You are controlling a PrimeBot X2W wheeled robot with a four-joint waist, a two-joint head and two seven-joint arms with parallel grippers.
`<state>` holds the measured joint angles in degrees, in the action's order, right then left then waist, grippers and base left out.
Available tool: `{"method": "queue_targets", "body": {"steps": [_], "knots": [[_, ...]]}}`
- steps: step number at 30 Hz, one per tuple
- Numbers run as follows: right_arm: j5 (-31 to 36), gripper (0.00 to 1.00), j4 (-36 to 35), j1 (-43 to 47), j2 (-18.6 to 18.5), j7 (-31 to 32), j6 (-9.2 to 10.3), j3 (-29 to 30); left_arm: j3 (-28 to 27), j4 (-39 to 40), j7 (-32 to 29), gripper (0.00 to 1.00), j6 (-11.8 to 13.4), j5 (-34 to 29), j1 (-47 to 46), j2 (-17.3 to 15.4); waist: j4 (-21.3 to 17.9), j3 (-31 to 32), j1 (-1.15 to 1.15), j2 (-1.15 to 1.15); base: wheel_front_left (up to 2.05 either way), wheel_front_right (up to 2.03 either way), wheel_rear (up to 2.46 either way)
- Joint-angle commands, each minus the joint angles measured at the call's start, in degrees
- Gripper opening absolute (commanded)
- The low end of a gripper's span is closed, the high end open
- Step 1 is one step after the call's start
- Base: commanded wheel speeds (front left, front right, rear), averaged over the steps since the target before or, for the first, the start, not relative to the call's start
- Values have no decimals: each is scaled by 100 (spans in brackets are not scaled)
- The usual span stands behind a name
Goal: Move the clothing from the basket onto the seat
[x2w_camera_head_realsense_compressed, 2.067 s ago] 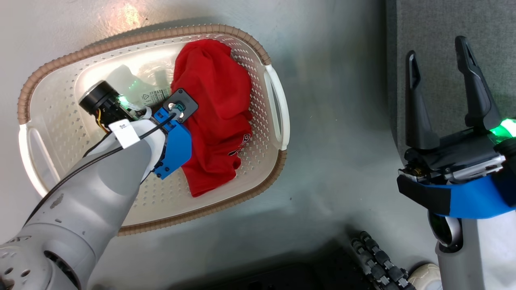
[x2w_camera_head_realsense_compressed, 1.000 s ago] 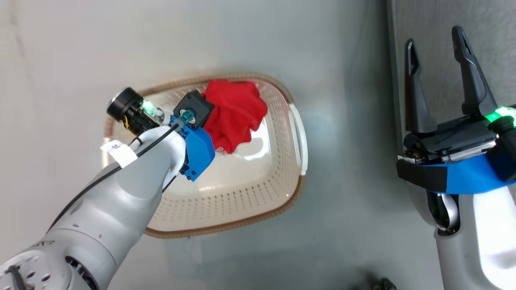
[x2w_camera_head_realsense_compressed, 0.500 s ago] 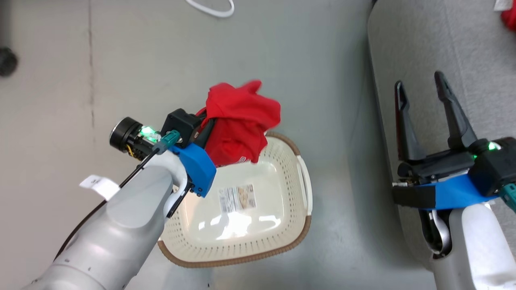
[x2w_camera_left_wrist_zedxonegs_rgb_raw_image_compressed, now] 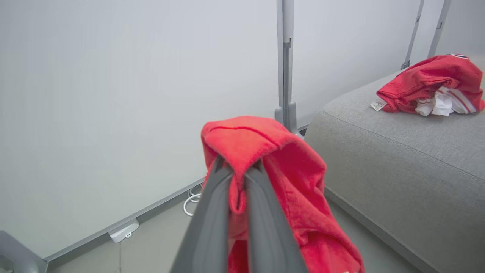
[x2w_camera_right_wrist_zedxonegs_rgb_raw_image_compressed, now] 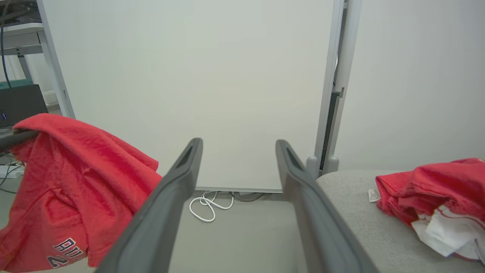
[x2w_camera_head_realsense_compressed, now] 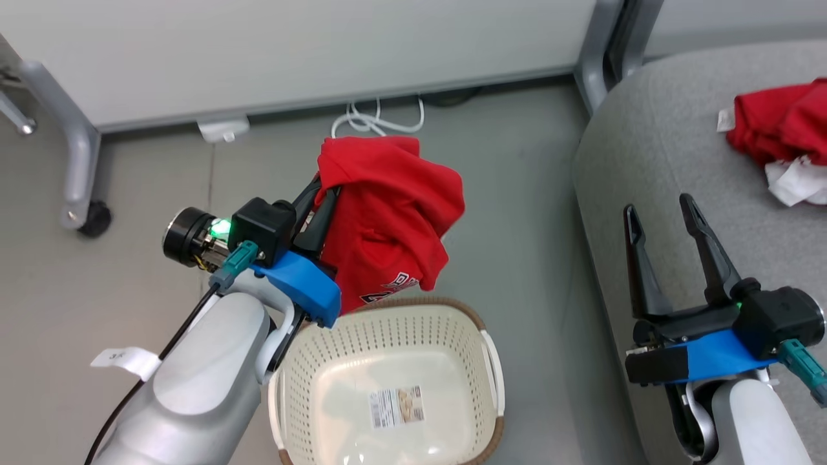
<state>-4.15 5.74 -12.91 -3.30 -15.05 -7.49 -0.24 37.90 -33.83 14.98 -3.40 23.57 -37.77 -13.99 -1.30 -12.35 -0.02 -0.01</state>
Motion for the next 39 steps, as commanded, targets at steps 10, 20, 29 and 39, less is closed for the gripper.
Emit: {"method": "queue_targets", "body": {"steps": [10,20,29,39], "knots": [[-118,100,75,361,20,-20,-1,2,-576,911,30,0,-198,-506,258,257,123,781,2,1,0,0,0],[-185,100,-11,471,39,-20,-2,-89,-655,1220,30,0,-304,-739,370,344,145,897,2,1,0,0,0],[-195,100,-266,-57,-265,-19,-1,-1089,-632,1177,30,0,-355,-831,386,391,131,869,2,1,0,0,0],[-201,100,317,-1218,-730,-20,-1,-2264,-445,1163,30,0,-401,-911,256,578,278,743,2,1,0,0,0]]}}
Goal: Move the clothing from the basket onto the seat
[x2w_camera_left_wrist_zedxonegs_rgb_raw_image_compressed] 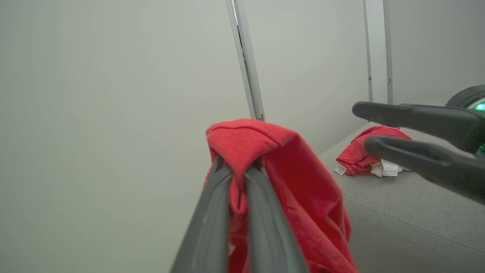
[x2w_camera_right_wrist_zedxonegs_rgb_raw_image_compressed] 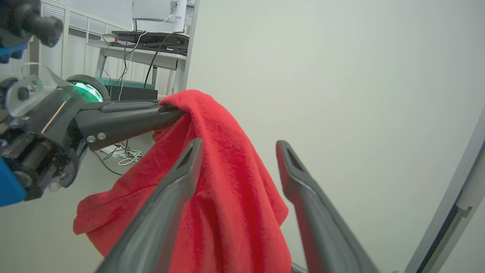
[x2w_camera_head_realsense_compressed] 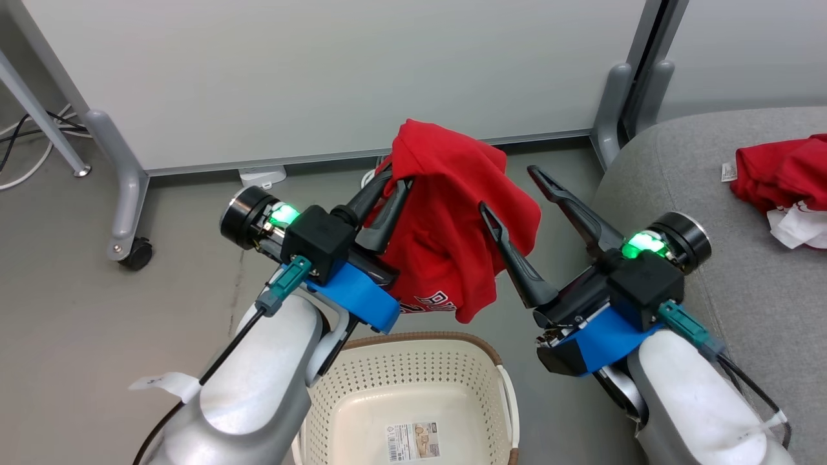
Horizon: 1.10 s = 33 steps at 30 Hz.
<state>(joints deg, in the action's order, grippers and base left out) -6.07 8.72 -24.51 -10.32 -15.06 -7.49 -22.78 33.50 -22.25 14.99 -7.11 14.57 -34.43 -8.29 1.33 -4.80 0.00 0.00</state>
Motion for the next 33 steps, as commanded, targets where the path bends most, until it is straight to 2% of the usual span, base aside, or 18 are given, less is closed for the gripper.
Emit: {"method": "queue_targets", "body": {"steps": [1,7,12,18,23,24,25,26,33], "knots": [[0,100,150,-164,-93,-18,-1,-121,22,5,29,0,-33,-20,-78,27,34,-19,0,0,0,0,0],[-54,100,795,-796,-293,-18,-1,-575,242,35,29,0,-45,-58,-109,144,144,-37,0,0,0,0,0],[43,100,1063,-1171,-438,-18,-1,-835,568,66,29,0,-48,1,-152,191,212,-49,0,0,0,0,0],[-380,100,1726,-1434,-559,0,-1,-1435,845,156,29,0,-50,73,-221,199,271,-23,0,0,0,0,0],[-847,100,2115,-1534,-498,-6,-1,-1750,1006,215,29,0,-50,113,-252,214,321,-19,0,0,0,0,0],[-909,57,2143,-1542,-488,-6,-1,-1776,1029,221,29,0,-50,124,-259,217,328,-22,0,0,0,0,0],[-933,24,2166,-1553,-488,-7,-1,-1794,1047,225,29,0,-50,134,-265,213,332,-25,0,0,0,0,0],[-1000,0,2188,-1544,-478,-7,-1,-1816,1057,230,29,0,-50,146,-270,206,333,-26,0,0,0,0,0],[-1172,0,2112,-1465,-513,-10,-1,-1837,1038,188,29,0,-34,169,-235,145,306,-15,0,0,0,0,0]]}}
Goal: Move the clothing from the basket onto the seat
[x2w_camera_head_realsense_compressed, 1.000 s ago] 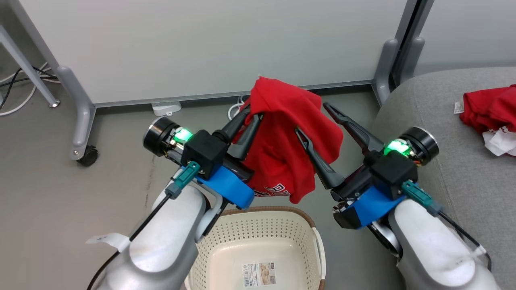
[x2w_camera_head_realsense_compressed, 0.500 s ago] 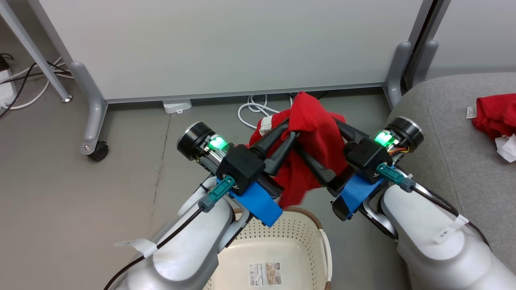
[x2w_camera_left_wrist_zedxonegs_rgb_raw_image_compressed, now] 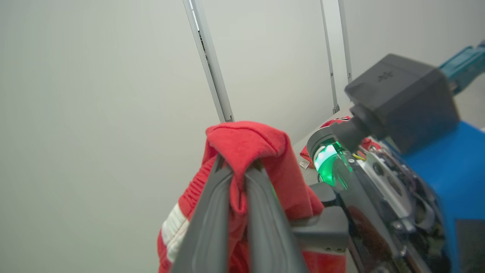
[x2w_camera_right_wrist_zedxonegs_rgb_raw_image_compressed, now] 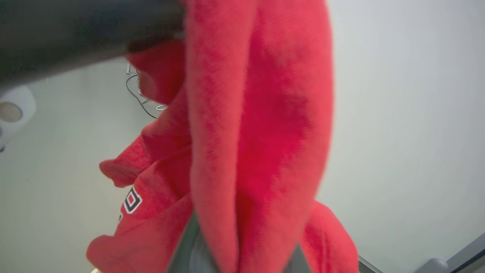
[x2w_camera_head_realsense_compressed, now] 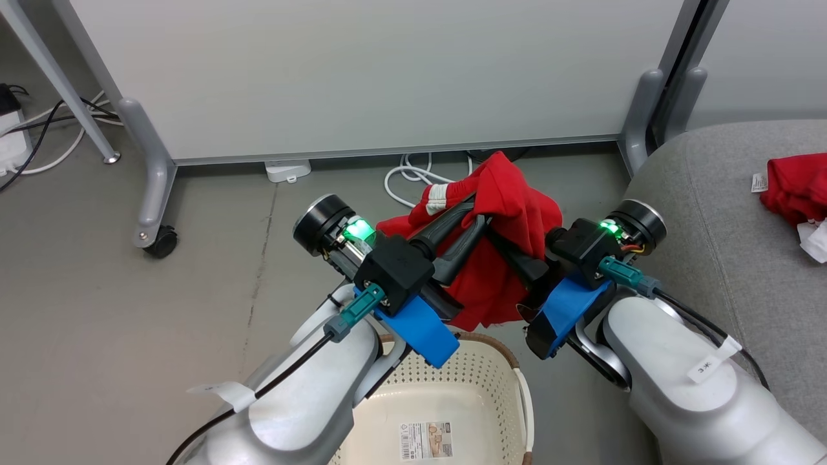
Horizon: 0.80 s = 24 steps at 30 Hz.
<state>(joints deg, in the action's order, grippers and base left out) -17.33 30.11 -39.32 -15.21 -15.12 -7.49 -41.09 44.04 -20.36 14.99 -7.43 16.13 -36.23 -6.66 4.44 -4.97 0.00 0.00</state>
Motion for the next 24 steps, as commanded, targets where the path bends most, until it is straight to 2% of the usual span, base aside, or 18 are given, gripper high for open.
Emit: {"method": "queue_targets", "body": {"steps": [1,11,12,13,24], "knots": [[-56,0,-37,35,-28,-4,-1,-3,-20,-7,29,0,-2,16,-49,-19,-9,5,0,0,0,0,0],[-115,0,-99,122,-44,-4,-1,55,-84,-58,28,0,11,-27,-12,-10,-27,19,0,0,0,0,0],[-112,0,-103,123,-42,-4,-1,65,-97,-78,28,70,10,-56,-3,-7,-28,20,0,0,0,0,0],[-110,0,-108,128,-42,-4,-1,77,-113,-94,27,100,10,-52,12,4,-29,20,0,0,0,0,0],[-49,0,-167,323,-44,-5,-1,547,-150,-161,26,100,4,-161,101,18,-41,-42,0,0,0,0,0]]}}
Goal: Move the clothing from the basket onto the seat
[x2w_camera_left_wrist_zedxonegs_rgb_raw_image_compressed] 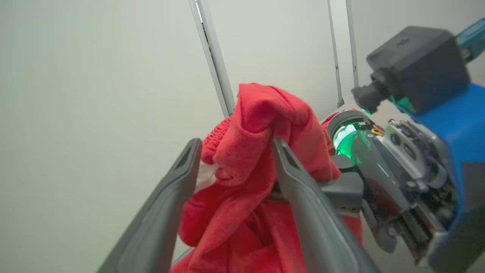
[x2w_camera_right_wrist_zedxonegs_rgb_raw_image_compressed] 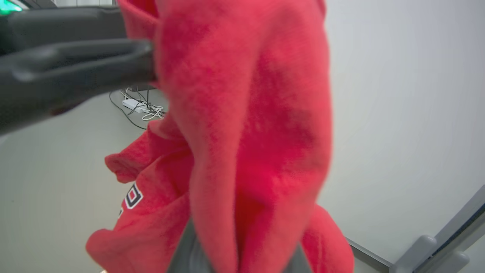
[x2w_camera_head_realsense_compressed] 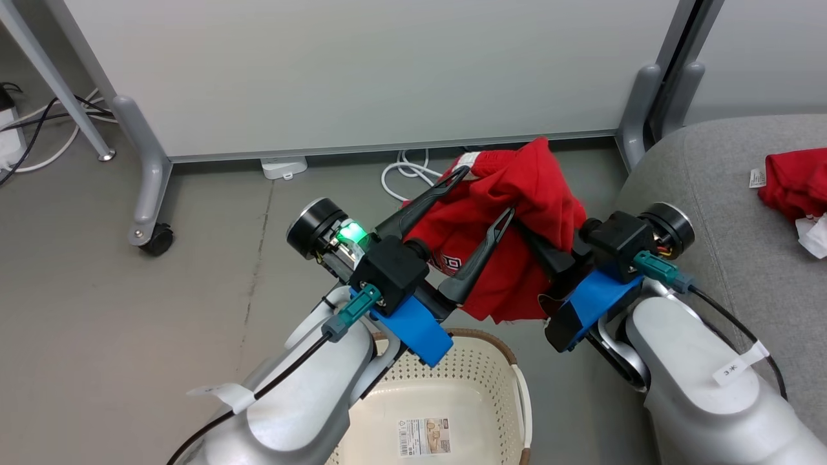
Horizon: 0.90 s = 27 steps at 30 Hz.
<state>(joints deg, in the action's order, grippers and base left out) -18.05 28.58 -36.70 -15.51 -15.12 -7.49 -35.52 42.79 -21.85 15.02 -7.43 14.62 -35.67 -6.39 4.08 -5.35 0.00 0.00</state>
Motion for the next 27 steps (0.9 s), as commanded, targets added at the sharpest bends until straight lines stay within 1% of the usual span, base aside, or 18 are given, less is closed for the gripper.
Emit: {"method": "queue_targets", "body": {"steps": [1,5,10,17,27], "knots": [[33,0,-23,92,-15,-5,-1,49,-27,-18,23,100,4,-17,50,-20,-20,-29,0,0,0,0,0],[84,0,-70,209,-5,-5,-1,305,-44,-21,20,100,2,-48,77,-53,-123,-126,0,0,0,0,0],[178,0,-151,352,15,-5,-1,653,-46,-18,20,100,1,-56,24,-86,-385,-279,0,0,0,0,0],[303,0,-306,613,83,-5,-1,1233,54,-34,20,100,-1,-23,-43,-128,-901,-499,0,0,0,0,0],[484,0,-591,1110,317,-5,-1,2093,267,-84,20,100,-1,3,-129,-204,-1737,-776,0,0,0,0,0]]}}
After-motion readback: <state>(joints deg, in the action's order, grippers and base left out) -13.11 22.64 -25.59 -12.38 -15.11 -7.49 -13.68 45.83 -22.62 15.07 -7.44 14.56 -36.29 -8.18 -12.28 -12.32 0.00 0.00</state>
